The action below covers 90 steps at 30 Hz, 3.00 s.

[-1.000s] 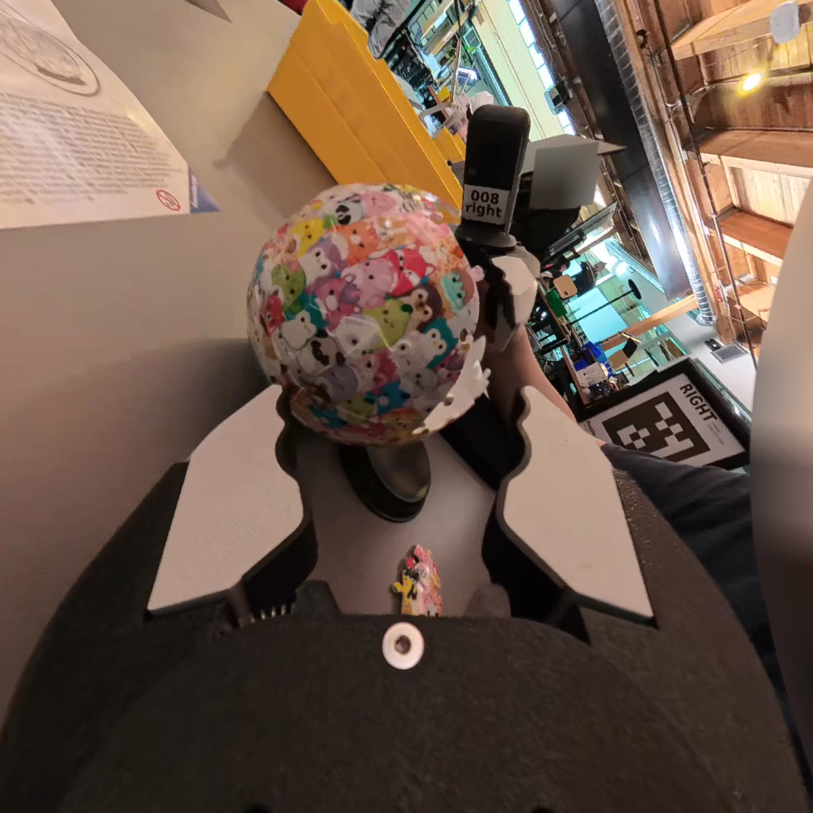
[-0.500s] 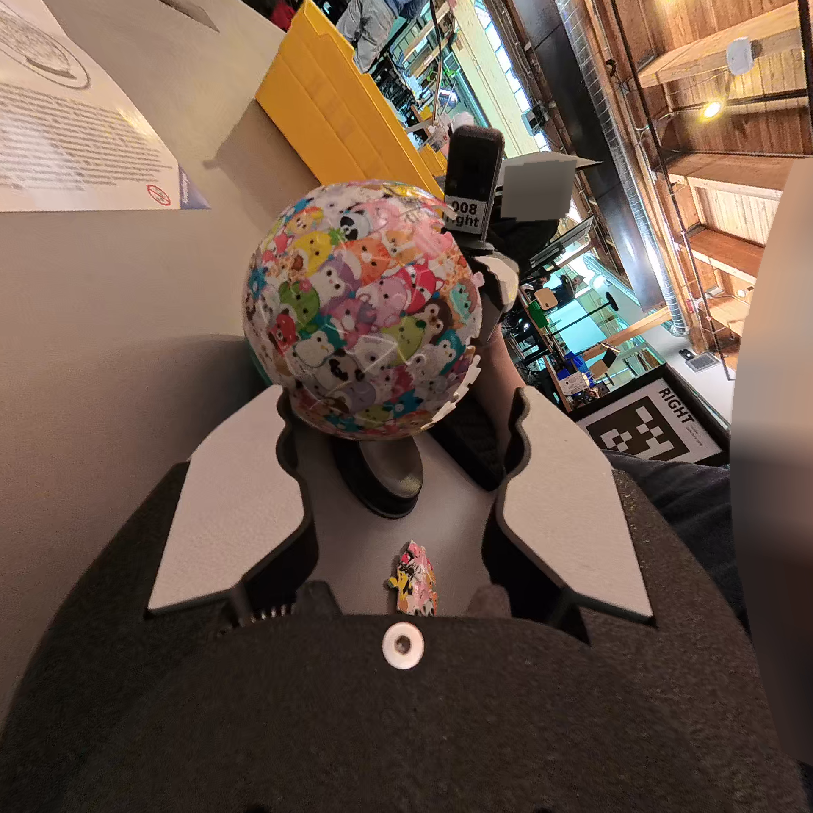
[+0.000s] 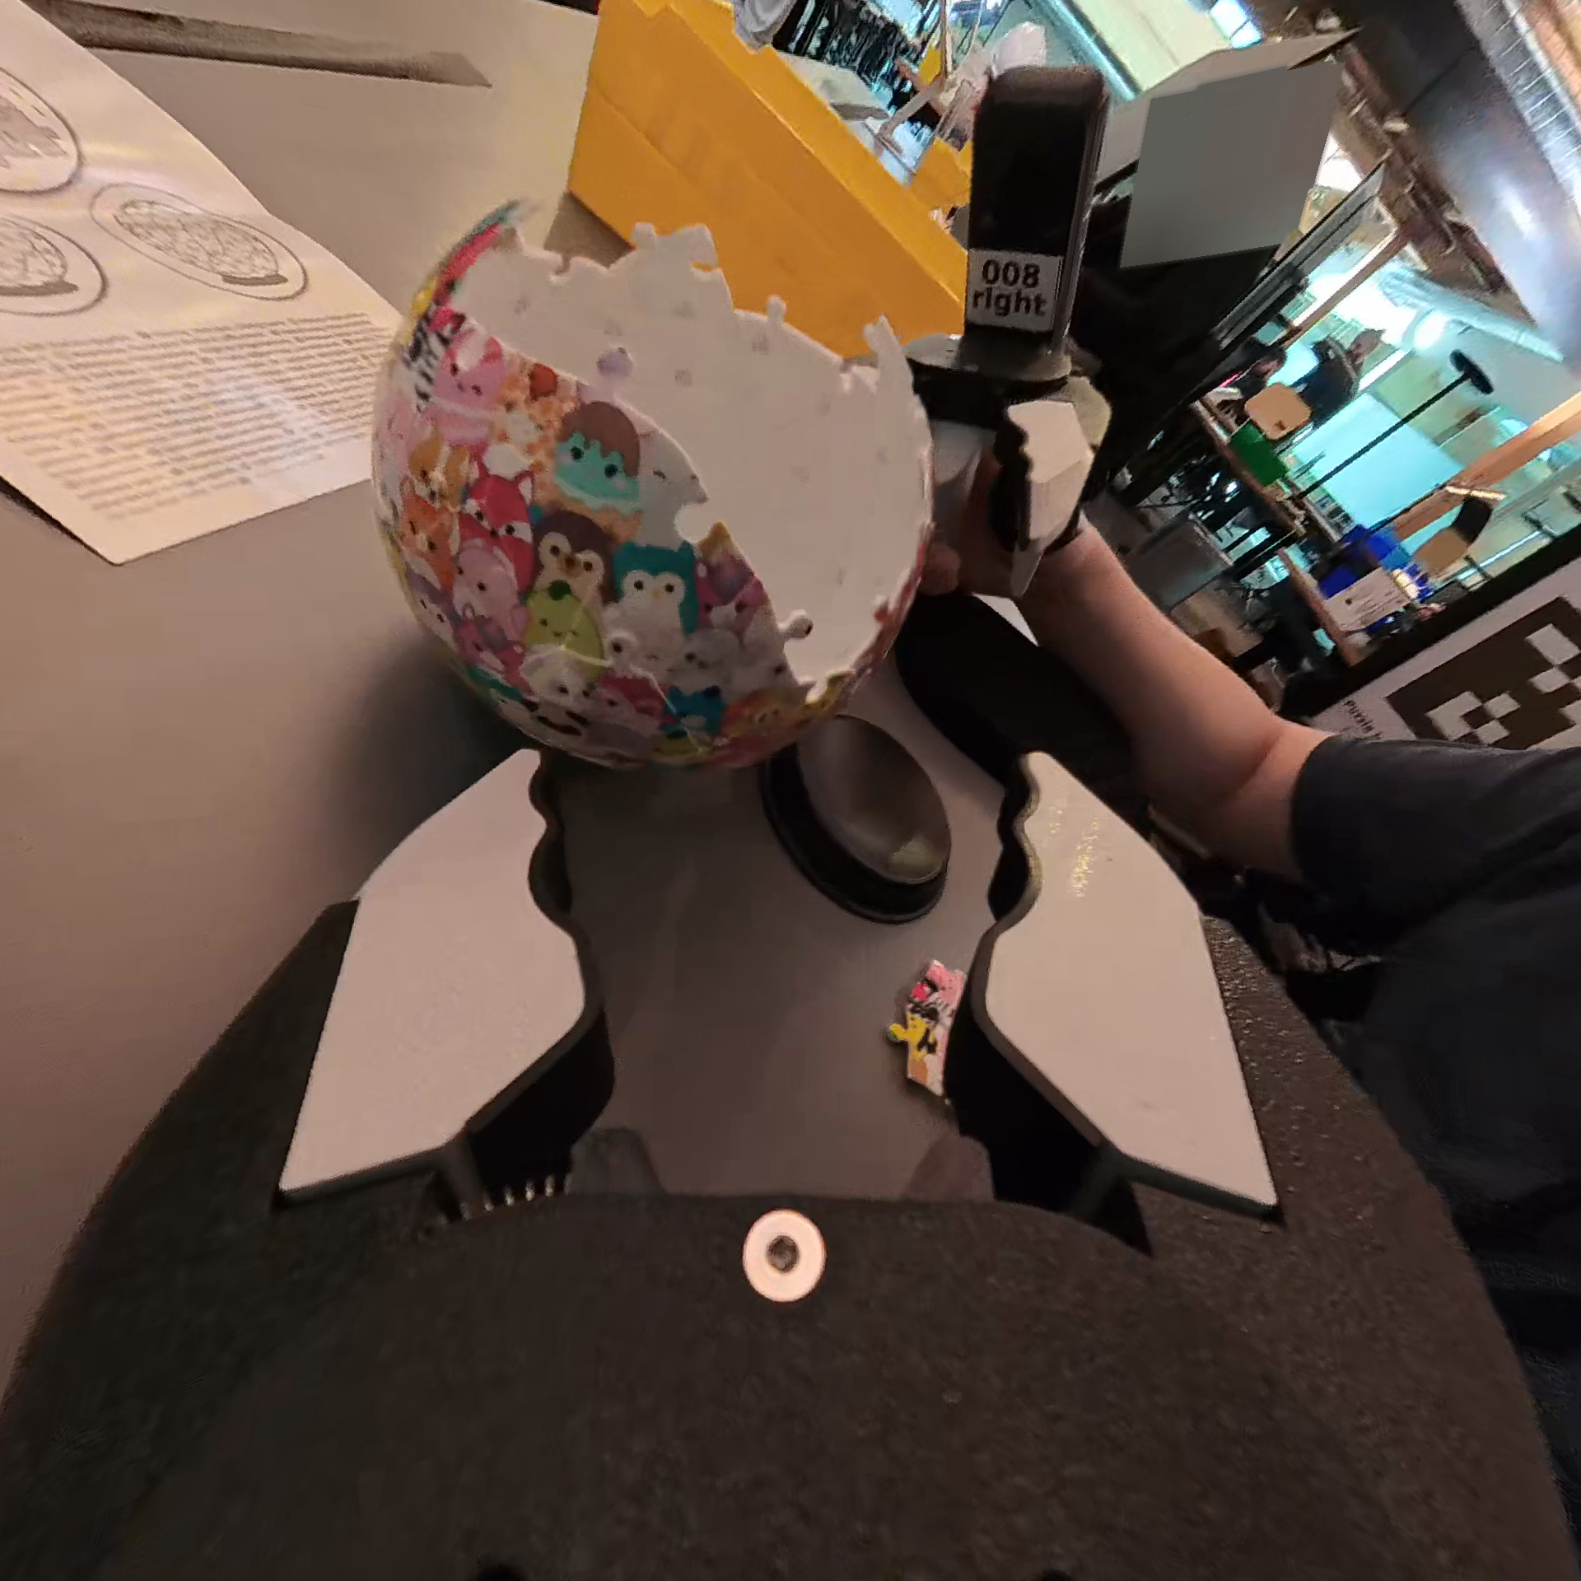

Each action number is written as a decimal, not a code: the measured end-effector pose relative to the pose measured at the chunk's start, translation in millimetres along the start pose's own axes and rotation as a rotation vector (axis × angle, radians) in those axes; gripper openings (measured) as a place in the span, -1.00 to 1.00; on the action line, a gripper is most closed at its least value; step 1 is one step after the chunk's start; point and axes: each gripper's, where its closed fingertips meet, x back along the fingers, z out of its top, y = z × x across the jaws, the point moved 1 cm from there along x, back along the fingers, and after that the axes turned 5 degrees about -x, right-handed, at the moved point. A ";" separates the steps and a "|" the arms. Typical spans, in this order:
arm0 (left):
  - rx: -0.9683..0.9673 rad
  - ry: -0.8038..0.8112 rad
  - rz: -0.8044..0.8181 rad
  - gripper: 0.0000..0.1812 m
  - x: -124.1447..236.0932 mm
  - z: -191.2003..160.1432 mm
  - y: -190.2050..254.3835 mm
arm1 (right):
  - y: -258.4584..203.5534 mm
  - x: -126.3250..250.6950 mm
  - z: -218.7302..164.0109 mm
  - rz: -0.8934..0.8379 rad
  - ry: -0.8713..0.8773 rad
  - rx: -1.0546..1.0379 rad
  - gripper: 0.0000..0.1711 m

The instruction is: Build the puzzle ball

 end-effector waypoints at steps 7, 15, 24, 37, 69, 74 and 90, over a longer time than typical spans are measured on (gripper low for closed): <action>0.006 0.011 0.015 0.07 -7.1 10.2 -12.4 | 12.8 -6.0 9.5 -0.059 0.011 -0.053 0.23; 0.016 0.001 -0.020 0.04 -17.0 8.4 -6.1 | 11.9 -12.1 7.0 -0.055 -0.021 -0.085 0.16; 0.025 -0.007 -0.029 0.04 -22.8 5.3 -5.7 | 8.2 -10.0 10.0 -0.021 -0.003 -0.099 0.15; 0.036 -0.003 -0.033 0.03 -27.6 5.9 -12.9 | 9.4 -11.0 2.1 -0.022 -0.046 -0.088 0.16; -0.478 -0.203 -0.086 0.33 -37.7 8.8 -27.4 | 28.9 -28.1 -9.2 -0.105 -0.279 0.435 0.35; -0.618 -0.215 -0.055 0.26 -44.0 11.0 -32.6 | 23.7 -31.8 -5.0 -0.105 -0.240 0.510 0.30; -0.997 -0.191 0.122 0.25 -31.6 4.9 -16.7 | 8.8 -39.4 -9.8 -0.298 -0.269 0.925 0.30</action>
